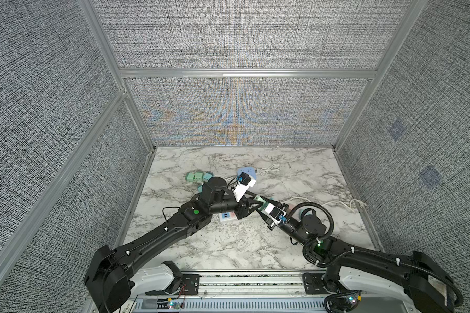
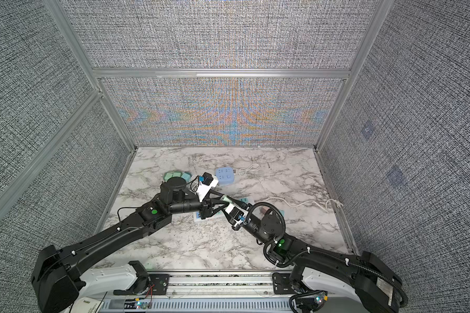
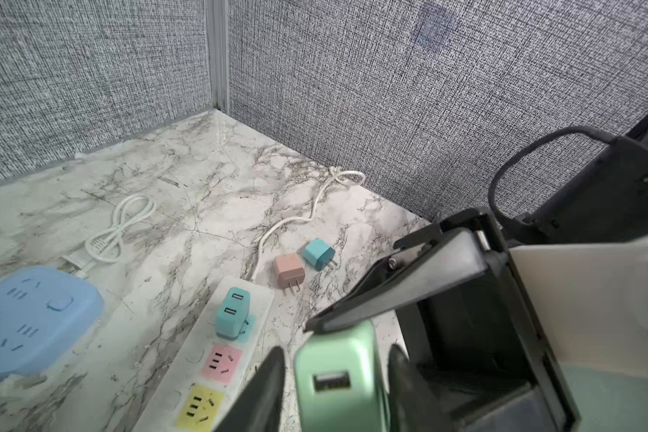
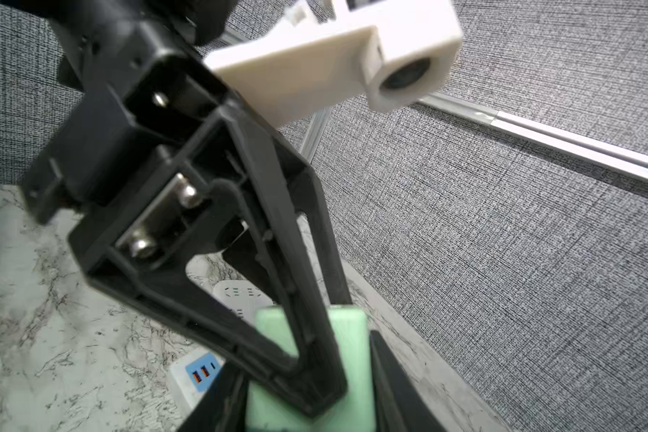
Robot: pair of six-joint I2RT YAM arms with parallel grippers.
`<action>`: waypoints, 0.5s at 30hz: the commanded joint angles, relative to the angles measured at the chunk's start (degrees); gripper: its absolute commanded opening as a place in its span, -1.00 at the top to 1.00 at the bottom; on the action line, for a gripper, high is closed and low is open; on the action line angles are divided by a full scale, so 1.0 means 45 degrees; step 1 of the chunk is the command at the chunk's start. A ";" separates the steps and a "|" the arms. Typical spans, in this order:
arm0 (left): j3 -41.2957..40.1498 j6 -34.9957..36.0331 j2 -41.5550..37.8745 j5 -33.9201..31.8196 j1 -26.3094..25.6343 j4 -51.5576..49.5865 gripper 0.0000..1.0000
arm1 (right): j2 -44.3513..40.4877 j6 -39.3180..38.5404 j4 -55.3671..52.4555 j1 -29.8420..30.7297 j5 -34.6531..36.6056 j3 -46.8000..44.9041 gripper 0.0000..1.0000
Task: Insert plugs into power strip
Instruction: Insert the plug into the socket.
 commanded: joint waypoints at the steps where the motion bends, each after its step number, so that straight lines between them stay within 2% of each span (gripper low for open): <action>1: 0.0097 0.0432 0.0123 0.0225 -0.0003 -0.0242 -0.03 | 0.0068 0.0151 0.1319 0.0032 -0.0033 0.0144 0.71; 4: 0.0188 0.0452 0.0154 0.0294 -0.0003 -0.0366 -0.02 | 0.0076 0.0120 0.1539 0.0033 0.0149 0.0140 0.71; 5: 0.0198 0.0462 0.0106 0.0353 -0.0003 -0.0367 0.03 | 0.0075 0.0084 0.1534 0.0019 0.0132 0.0140 0.72; 10: 0.0106 0.0525 0.0102 0.0820 -0.0003 -0.0203 0.46 | 0.0123 -0.0083 0.1315 0.0036 0.0119 0.0359 0.72; 13: 0.0174 0.0585 0.0249 0.1037 -0.0007 -0.0247 0.79 | 0.0289 -0.0134 0.1562 0.0031 0.0300 0.0379 0.70; 15: 0.0193 0.0564 0.0350 0.1121 -0.0003 -0.0203 0.97 | 0.0315 -0.0081 0.1588 0.0032 0.0325 0.0394 0.58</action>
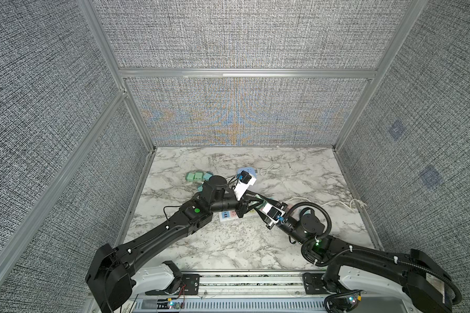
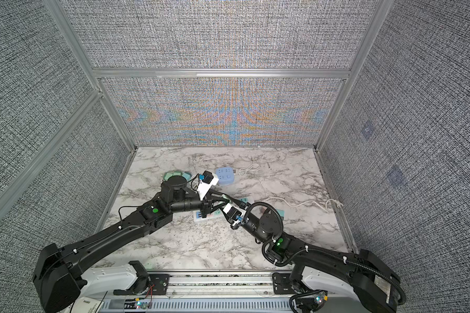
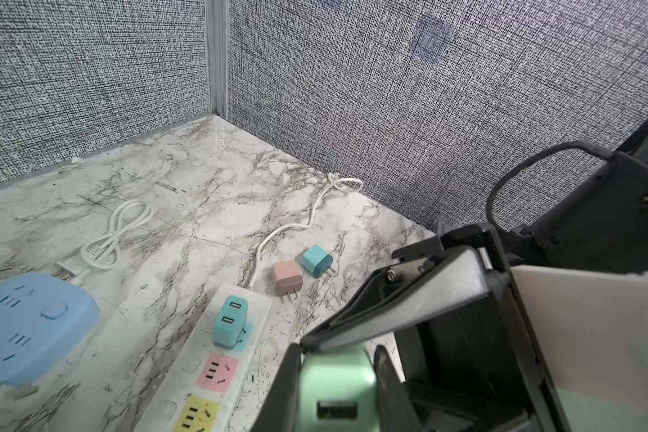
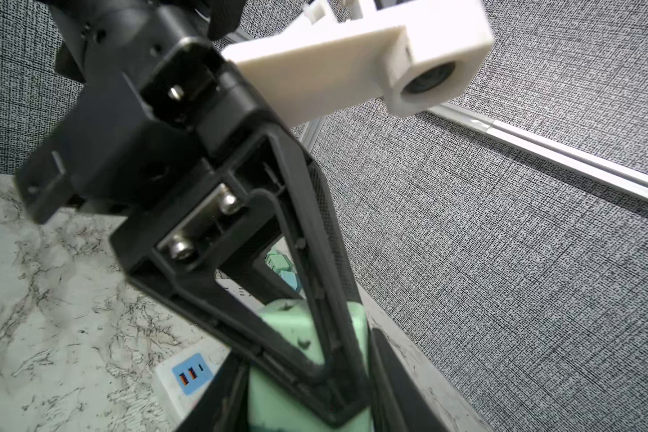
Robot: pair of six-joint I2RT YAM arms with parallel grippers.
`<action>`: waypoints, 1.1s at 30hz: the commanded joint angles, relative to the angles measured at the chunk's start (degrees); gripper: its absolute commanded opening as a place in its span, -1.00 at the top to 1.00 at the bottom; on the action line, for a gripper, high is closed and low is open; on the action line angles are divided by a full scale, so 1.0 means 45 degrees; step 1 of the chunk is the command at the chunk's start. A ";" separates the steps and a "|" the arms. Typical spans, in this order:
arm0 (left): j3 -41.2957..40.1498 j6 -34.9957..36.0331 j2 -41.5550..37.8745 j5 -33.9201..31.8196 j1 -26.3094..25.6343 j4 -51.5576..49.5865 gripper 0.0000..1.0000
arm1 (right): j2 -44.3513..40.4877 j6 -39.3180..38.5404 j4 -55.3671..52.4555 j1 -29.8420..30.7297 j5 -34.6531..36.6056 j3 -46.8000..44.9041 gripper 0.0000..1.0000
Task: Insert plugs into power strip
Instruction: Insert the plug into the socket.
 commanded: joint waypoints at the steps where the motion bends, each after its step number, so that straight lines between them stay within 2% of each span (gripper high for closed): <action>1: 0.0048 0.0792 0.0146 0.0977 -0.0023 -0.0349 1.00 | -0.0053 0.0467 0.1509 0.0013 -0.0093 0.0158 0.46; 3: 0.0016 0.0729 0.0092 0.0746 -0.0023 -0.0291 1.00 | -0.0193 0.0650 0.1510 0.0014 -0.0052 0.0063 0.17; 6: -0.0082 0.0761 -0.0189 -0.0252 -0.0037 -0.0230 1.00 | -0.0734 0.1029 0.1170 0.0014 -0.0049 -0.0192 -0.42; 7: -0.0161 0.0608 -0.0325 -0.0871 -0.0030 -0.0189 1.00 | -0.0990 0.1189 0.0861 0.0014 -0.0032 -0.0285 -0.56; 9: -0.0442 0.0463 -0.0627 -0.1969 -0.0004 0.0014 1.00 | -0.1509 0.1507 -0.0014 0.0014 -0.0102 -0.0441 -0.69; 14: -0.1143 0.0798 -0.1227 -0.4728 0.0016 0.0448 1.00 | -0.3017 0.2305 -0.0538 0.0014 0.0218 -0.1749 -0.84; 17: -0.1721 0.1450 -0.1556 -0.5535 0.0016 0.1099 1.00 | -0.4075 0.3779 -0.1355 0.0004 0.2002 -0.2027 -0.88; 20: -0.2515 0.2439 -0.1813 -0.6045 0.0016 0.1870 1.00 | -0.5572 0.6518 -0.2964 0.0014 0.3348 -0.1551 -0.91; 22: -0.3276 0.3529 -0.1951 -0.6071 0.0007 0.2732 1.00 | -0.6072 0.9429 -0.4771 0.0014 0.4680 -0.0731 -0.99; 24: -0.3890 0.4406 -0.1973 -0.5985 0.0014 0.3420 1.00 | -0.6158 1.0556 -0.6020 0.0014 0.3907 0.0126 -0.99; 27: -0.4190 0.6018 -0.1568 -0.5202 0.0016 0.3553 1.00 | -0.5718 1.1589 -0.5973 0.0016 0.2366 0.0715 -0.99; 33: -0.4272 0.7266 -0.0307 -0.4456 0.0011 0.4802 1.00 | -0.4346 1.3790 -0.5667 0.0014 0.0384 0.2002 -0.99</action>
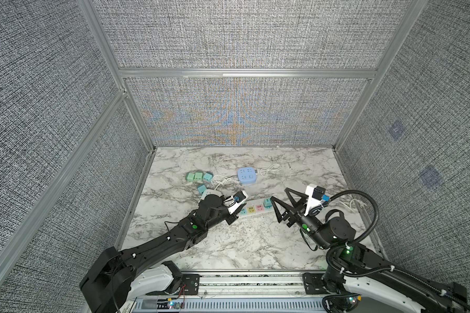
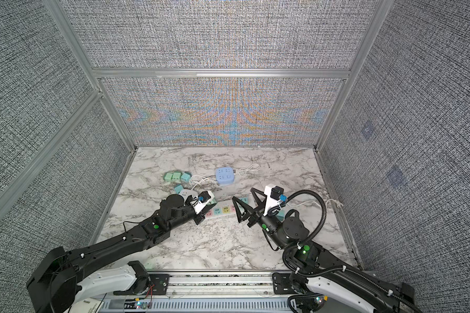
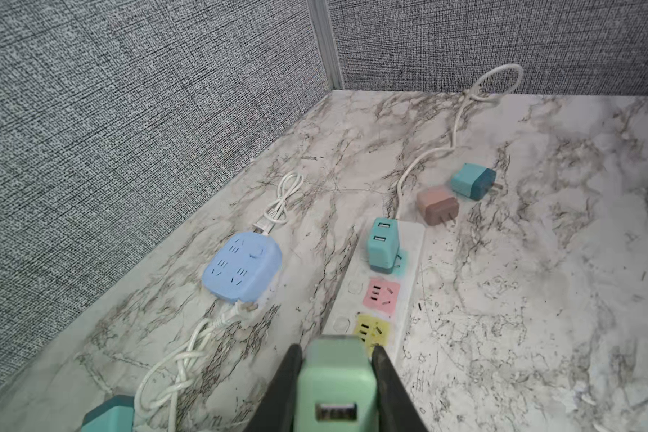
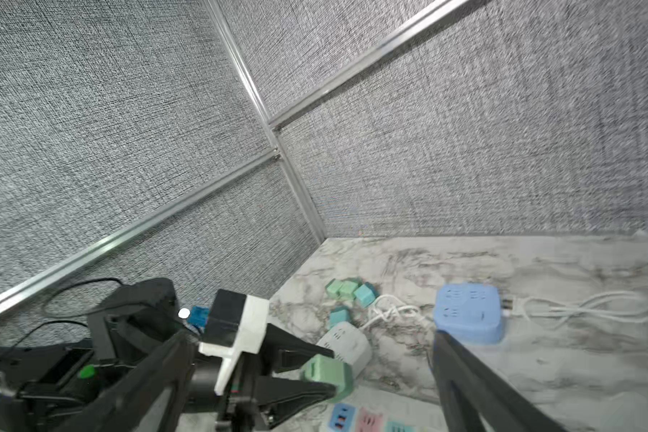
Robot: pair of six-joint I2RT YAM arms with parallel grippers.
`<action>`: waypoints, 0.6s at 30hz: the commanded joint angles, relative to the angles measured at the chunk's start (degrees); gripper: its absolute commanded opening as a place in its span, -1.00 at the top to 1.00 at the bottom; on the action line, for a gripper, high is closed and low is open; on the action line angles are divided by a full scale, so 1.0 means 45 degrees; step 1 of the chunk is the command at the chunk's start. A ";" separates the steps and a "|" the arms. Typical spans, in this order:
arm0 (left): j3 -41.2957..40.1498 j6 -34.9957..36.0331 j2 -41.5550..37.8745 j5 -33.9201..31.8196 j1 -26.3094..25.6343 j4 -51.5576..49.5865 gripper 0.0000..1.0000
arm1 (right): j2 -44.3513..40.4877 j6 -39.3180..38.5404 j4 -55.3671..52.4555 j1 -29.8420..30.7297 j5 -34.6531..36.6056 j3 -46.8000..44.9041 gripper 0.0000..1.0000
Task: Insert plugs into power strip
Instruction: Insert the plug into the socket.
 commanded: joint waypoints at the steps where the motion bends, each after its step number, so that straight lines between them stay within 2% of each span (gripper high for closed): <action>1: 0.0075 0.1439 0.0617 0.0838 0.0026 0.1555 1.00 | 0.0392 0.1888 -0.0122 0.0024 -0.1524 0.0659 -0.99; 4: 0.0642 0.1692 0.1506 0.0952 0.0025 0.1595 1.00 | 0.0384 0.1762 -0.0616 0.0024 -0.1628 0.1029 -0.99; 7: 0.1371 0.2020 0.2386 0.1032 0.0026 0.1119 1.00 | 0.0076 0.1656 -0.0592 0.0020 -0.0959 0.0899 -0.99; 9: 0.1826 0.2257 0.2920 0.0801 0.0026 0.0743 1.00 | 0.0037 0.1468 -0.0523 0.0024 -0.1229 0.0986 -0.99; 13: 0.2575 0.2645 0.3686 0.0876 0.0026 0.0131 1.00 | -0.0172 0.0947 -0.1574 -0.0015 -0.1057 0.1291 -0.99; 18: 0.3750 0.3042 0.4636 0.1175 0.0025 -0.0938 1.00 | -0.0373 0.0068 -0.1440 -0.0119 -0.0964 0.0495 -0.99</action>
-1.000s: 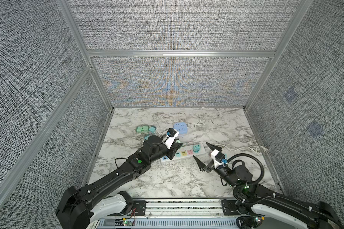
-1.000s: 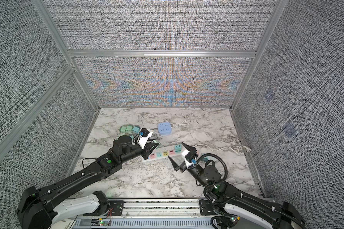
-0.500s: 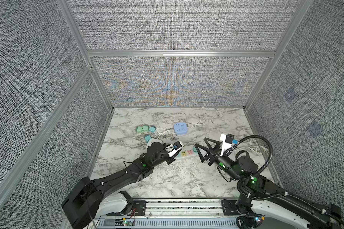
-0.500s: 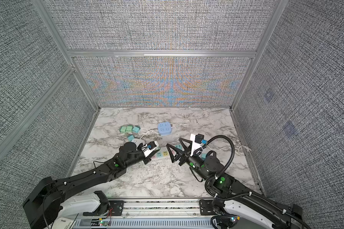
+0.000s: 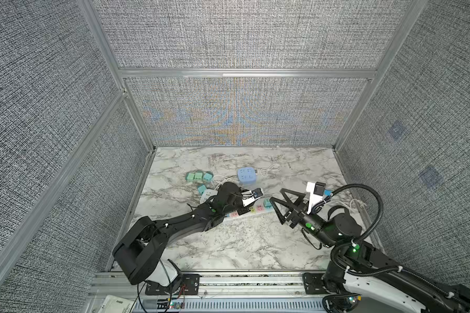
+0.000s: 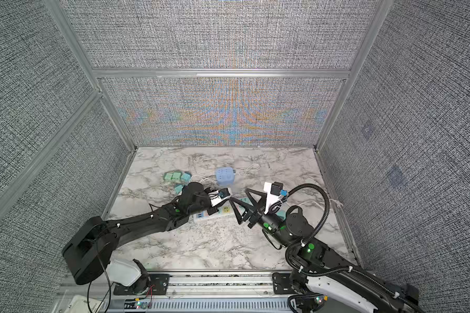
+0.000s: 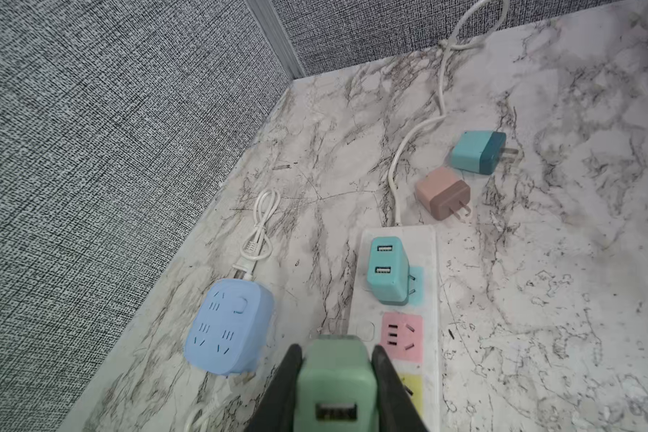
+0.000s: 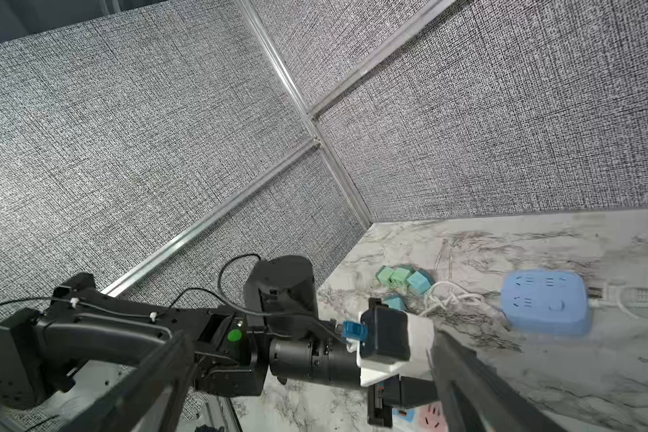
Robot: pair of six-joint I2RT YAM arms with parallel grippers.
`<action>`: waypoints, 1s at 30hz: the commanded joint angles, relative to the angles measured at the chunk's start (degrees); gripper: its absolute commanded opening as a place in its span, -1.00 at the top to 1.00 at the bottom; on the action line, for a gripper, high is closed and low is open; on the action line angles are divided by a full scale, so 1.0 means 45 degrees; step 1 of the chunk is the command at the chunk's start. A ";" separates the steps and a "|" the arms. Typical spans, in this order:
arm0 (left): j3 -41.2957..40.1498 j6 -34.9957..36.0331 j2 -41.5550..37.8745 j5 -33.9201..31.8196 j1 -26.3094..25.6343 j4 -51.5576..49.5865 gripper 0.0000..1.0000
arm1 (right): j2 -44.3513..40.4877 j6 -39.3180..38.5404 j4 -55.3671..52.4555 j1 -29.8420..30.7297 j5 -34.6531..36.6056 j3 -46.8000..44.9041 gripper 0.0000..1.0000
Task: Insert plugs into power strip
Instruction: Insert the plug into the socket.
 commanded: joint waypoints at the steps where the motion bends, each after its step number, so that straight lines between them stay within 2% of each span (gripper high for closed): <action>1: 0.0521 0.0457 0.0401 0.0397 0.0016 -0.0609 1.00 | 0.0083 -0.1031 -0.0863 -0.0153 0.0072 0.0061 -0.99; 4: 0.0715 0.0741 0.0792 0.0710 0.0065 -0.0598 1.00 | -0.0015 -0.1515 -0.2432 -0.0633 0.1105 0.0270 -0.99; 8: 0.0964 0.0975 0.1321 0.0657 0.0136 -0.0877 1.00 | -0.0747 -0.1723 -0.2656 -0.1988 0.1546 -0.0649 -0.99; 16: 0.1662 0.1190 0.1913 0.1366 0.0182 -0.1851 1.00 | -0.1732 -0.1105 -0.3321 -0.6787 0.0590 -0.2144 -0.99; 20: 0.2104 0.1384 0.2287 0.1681 0.0179 -0.2356 1.00 | -0.1034 -0.0942 -0.2746 -0.8837 -0.0298 -0.2803 -0.99; 24: 0.3025 0.1494 0.2897 0.1868 0.0177 -0.3545 1.00 | 0.0301 -0.0963 -0.1453 -1.0484 -0.0382 -0.3482 -0.99; 30: 0.4479 0.1629 0.4019 0.2053 0.0182 -0.5298 1.00 | 0.2462 -0.0998 0.0435 -1.1499 0.0116 -0.4205 -0.99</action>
